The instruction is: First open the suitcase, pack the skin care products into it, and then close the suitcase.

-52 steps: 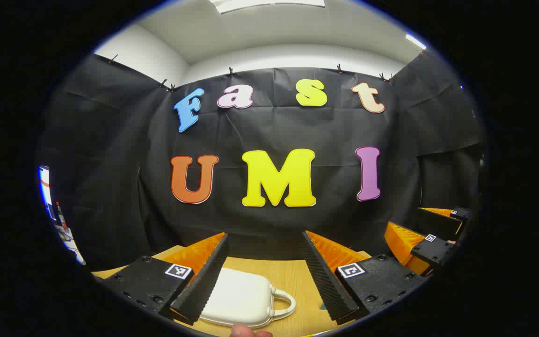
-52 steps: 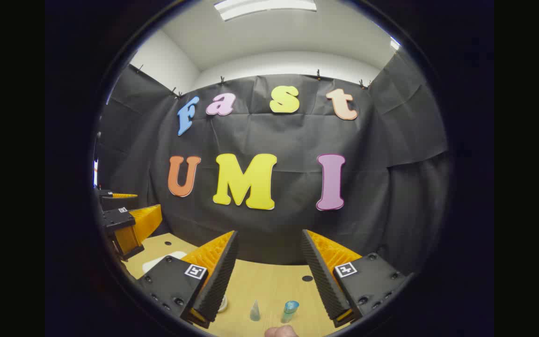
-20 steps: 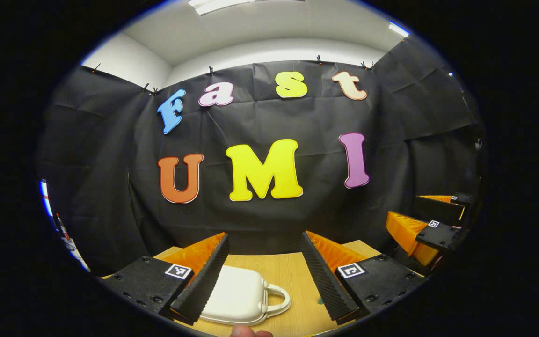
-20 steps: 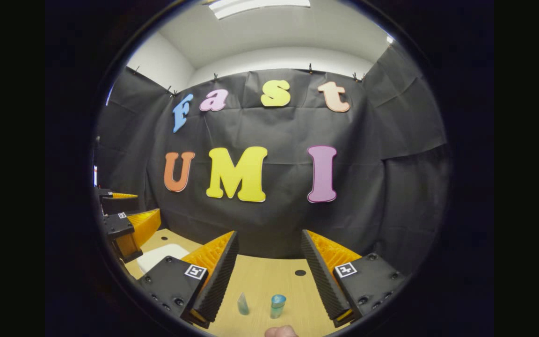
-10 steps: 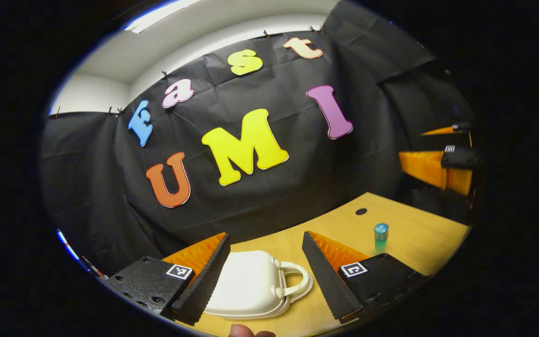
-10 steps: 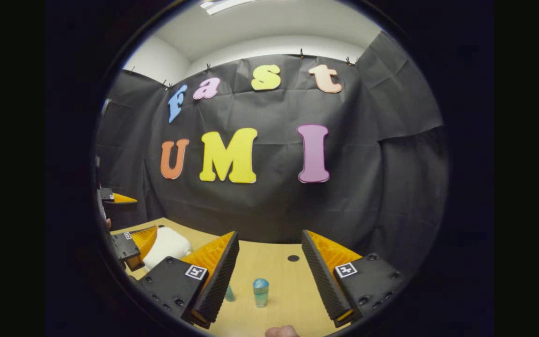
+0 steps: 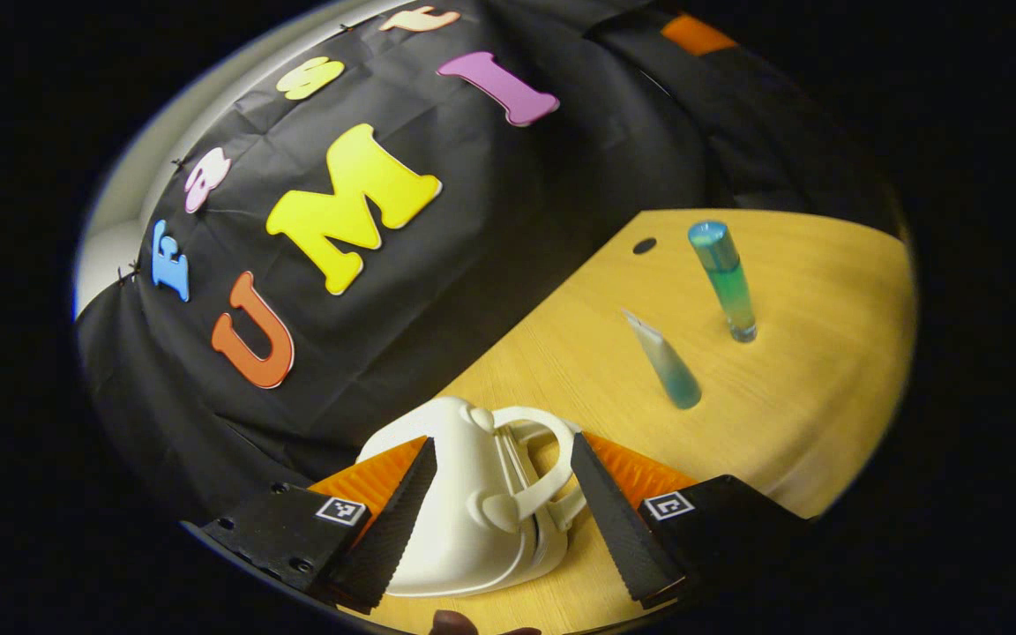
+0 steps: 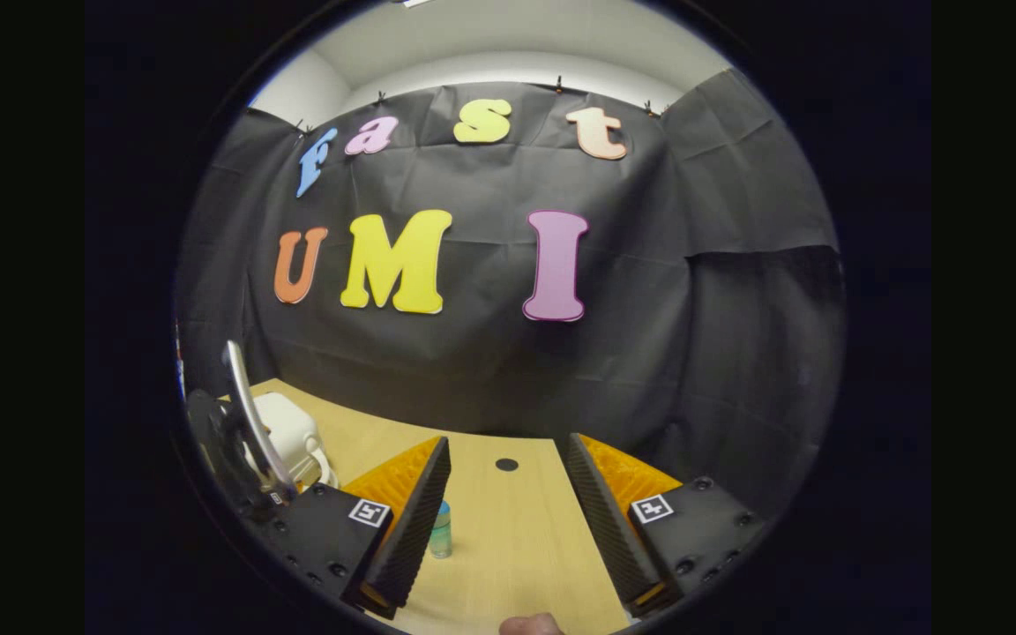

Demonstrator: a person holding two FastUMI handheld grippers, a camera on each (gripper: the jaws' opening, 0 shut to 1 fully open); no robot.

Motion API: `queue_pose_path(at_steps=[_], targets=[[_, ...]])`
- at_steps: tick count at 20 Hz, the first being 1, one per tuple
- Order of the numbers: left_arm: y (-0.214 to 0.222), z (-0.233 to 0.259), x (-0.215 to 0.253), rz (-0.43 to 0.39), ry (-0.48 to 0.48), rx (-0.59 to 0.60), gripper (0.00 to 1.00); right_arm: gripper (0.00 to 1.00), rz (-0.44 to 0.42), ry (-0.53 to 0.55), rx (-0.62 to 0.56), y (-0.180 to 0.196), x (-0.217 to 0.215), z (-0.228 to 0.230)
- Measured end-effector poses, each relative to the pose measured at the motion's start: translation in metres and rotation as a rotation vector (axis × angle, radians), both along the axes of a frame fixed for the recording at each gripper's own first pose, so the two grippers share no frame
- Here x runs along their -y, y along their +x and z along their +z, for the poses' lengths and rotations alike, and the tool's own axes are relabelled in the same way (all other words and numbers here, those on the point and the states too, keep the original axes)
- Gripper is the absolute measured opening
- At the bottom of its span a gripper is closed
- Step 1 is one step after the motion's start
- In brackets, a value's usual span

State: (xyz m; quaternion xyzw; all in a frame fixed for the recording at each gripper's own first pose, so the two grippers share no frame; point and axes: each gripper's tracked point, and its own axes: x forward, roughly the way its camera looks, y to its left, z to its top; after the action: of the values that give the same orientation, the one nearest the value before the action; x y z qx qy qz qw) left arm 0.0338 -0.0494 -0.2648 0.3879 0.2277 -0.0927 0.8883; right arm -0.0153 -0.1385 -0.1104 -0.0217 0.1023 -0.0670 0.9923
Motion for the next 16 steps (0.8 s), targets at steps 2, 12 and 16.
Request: queue_pose_path(at_steps=[2, 12, 16], targets=[[0.004, -0.018, -0.006, -0.012, 0.048, -0.042, 0.97, 0.80, -0.015, -0.010, -0.008, -0.003, 0.000, 0.001], [0.028, -0.063, -0.009, -0.030, 0.150, -0.184, 0.64, 0.80, -0.157, -0.056, -0.029, -0.030, 0.008, 0.006], [0.032, -0.069, -0.003, -0.032, 0.150, -0.230, 0.41, 0.80, -0.206, -0.068, -0.030, -0.040, 0.010, 0.010]])
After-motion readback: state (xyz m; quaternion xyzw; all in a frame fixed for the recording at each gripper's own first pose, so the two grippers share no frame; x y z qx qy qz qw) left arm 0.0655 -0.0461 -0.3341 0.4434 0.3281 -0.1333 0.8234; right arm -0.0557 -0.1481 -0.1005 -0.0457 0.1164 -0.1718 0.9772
